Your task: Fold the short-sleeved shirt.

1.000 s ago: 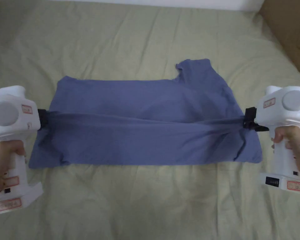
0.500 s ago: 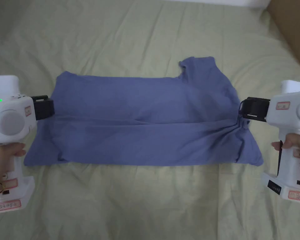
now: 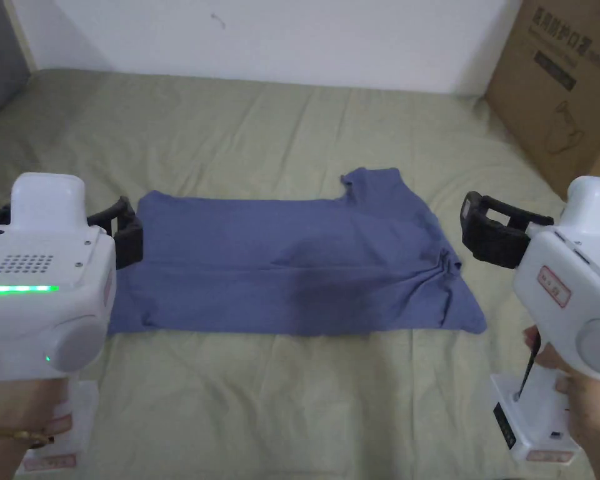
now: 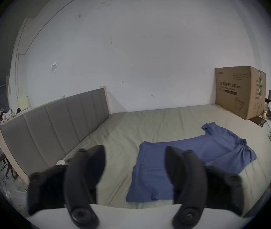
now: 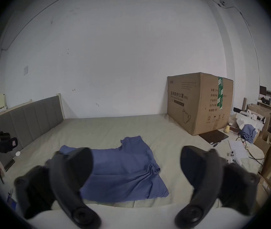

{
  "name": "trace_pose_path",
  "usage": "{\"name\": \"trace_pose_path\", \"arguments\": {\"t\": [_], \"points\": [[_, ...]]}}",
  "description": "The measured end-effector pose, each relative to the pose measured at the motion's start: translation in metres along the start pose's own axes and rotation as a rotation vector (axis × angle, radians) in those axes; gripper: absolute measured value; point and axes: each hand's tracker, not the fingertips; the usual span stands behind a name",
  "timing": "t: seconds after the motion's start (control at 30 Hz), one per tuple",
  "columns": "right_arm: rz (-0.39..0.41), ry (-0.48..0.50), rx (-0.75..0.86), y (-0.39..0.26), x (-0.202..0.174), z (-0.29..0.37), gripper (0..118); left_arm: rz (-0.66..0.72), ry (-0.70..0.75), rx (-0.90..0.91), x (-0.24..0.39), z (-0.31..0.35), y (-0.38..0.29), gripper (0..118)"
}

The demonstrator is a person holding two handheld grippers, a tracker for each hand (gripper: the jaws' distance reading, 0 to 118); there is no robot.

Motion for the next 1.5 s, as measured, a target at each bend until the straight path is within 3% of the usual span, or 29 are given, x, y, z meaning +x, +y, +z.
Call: {"name": "trace_pose_path", "arguments": {"t": [0.07, 0.13, 0.17, 0.2, 0.57, 0.6, 0.63, 0.67, 0.7, 0.73, 0.83, 1.03, 1.2, 1.27, 1.37, 1.47, 1.5], "points": [[-0.033, 0.038, 0.009, 0.004, -0.009, 0.017, 90, -0.006, -0.021, 0.007, 0.002, 0.007, -0.001, 56], [-0.046, 0.053, -0.008, 0.011, -0.021, 0.027, 38, 0.001, -0.041, 0.004, 0.005, 0.012, -0.001, 23], [-0.042, 0.050, -0.011, 0.011, -0.026, 0.030, 18, 0.012, -0.047, 0.006, 0.006, 0.014, -0.001, 7], [-0.029, 0.043, -0.010, 0.006, -0.024, 0.028, 3, 0.022, -0.046, 0.011, 0.007, 0.017, -0.002, 0], [-0.052, 0.064, -0.050, -0.004, -0.021, 0.028, 0, 0.104, -0.120, -0.055, 0.001, 0.012, 0.001, 0], [-0.049, 0.063, -0.053, -0.005, -0.021, 0.027, 0, 0.118, -0.136, -0.107, -0.002, 0.003, 0.003, 2], [-0.047, 0.062, -0.057, -0.007, -0.022, 0.026, 0, 0.120, -0.154, -0.147, -0.006, -0.006, 0.003, 16], [-0.047, 0.062, -0.065, -0.008, -0.020, 0.023, 0, 0.132, -0.164, -0.172, -0.009, -0.015, 0.002, 45], [-0.048, 0.065, -0.076, -0.009, -0.019, 0.019, 0, 0.143, -0.179, -0.227, -0.012, -0.028, 0.001, 92], [-0.048, 0.066, -0.082, -0.010, -0.017, 0.017, 0, 0.149, -0.174, -0.291, -0.015, -0.039, 0.000, 112], [-0.052, 0.060, -0.116, -0.017, -0.012, 0.006, 0, 0.192, -0.171, -0.426, -0.024, -0.072, -0.010, 115], [-0.081, 0.030, -0.188, -0.034, -0.005, -0.017, 0, 0.126, -0.115, -0.745, -0.033, -0.135, -0.048, 115], [-0.077, 0.020, -0.238, -0.046, -0.002, -0.036, 0, 0.099, -0.005, -0.832, -0.030, -0.166, -0.083, 114], [-0.066, 0.018, -0.259, -0.050, 0.000, -0.044, 0, 0.104, -0.013, -0.841, -0.028, -0.175, -0.091, 108], [-0.062, 0.009, -0.281, -0.056, 0.003, -0.056, 0, 0.077, -0.012, -0.880, -0.017, -0.186, -0.100, 84], [-0.061, 0.002, -0.308, -0.062, 0.006, -0.065, 0, 0.094, -0.114, -0.906, -0.008, -0.188, -0.106, 11], [-0.054, -0.002, -0.316, -0.064, 0.007, -0.069, 0, 0.086, -0.117, -0.891, -0.001, -0.187, -0.105, 5]]}}
